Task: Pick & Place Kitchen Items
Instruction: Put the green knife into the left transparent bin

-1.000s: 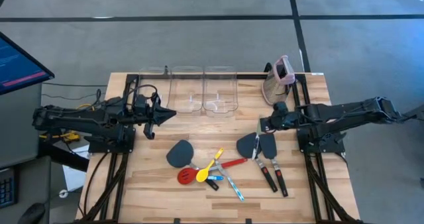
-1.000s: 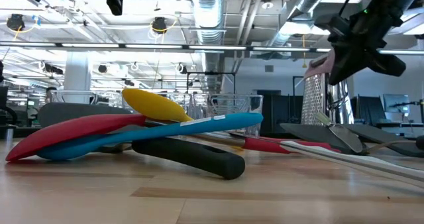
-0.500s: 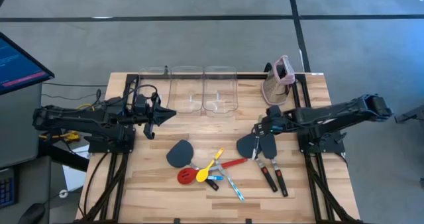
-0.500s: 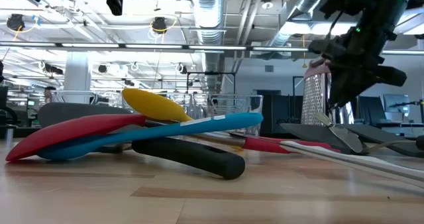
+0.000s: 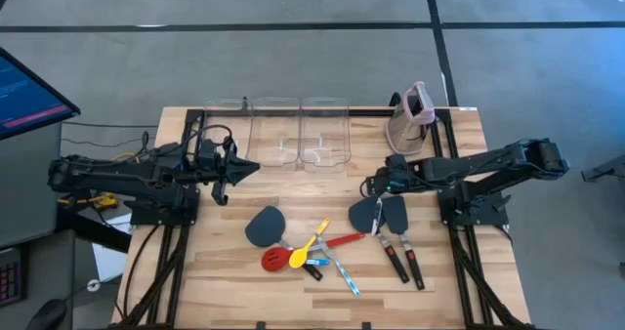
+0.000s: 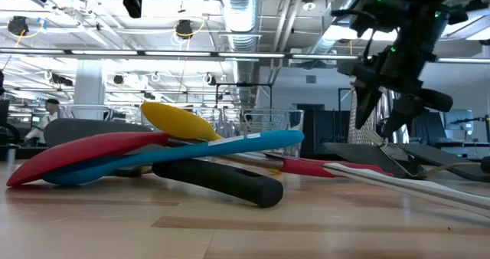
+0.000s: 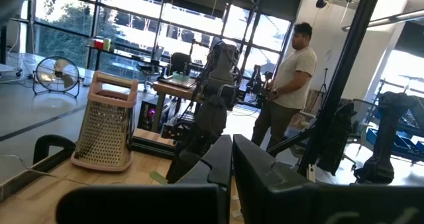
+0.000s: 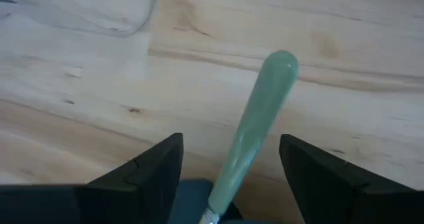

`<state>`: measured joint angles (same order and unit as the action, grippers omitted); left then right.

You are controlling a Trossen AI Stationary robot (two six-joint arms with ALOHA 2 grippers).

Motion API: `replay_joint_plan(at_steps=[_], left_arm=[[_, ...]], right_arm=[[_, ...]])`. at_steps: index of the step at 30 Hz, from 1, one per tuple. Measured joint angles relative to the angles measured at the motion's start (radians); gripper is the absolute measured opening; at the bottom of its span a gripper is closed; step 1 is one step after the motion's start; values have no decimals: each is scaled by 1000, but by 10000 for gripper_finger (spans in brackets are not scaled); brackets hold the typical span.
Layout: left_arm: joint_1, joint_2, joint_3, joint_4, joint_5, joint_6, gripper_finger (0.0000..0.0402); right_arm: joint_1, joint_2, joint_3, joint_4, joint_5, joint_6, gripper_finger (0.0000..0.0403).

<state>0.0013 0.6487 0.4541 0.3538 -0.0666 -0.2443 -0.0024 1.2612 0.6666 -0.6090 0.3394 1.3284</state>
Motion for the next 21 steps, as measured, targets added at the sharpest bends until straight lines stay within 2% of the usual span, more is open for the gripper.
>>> replay_joint_plan(at_steps=[13, 17, 21], left_arm=[[0, 0, 0, -23, 2, -7, 3], [0, 0, 0, -25, 2, -7, 3], [0, 0, 0, -25, 1, -7, 3]], right_arm=[[-29, 134, 0, 41, -25, -1, 220], [-29, 158, 0, 53, -28, -1, 192], [-29, 163, 0, 56, -28, -3, 145]])
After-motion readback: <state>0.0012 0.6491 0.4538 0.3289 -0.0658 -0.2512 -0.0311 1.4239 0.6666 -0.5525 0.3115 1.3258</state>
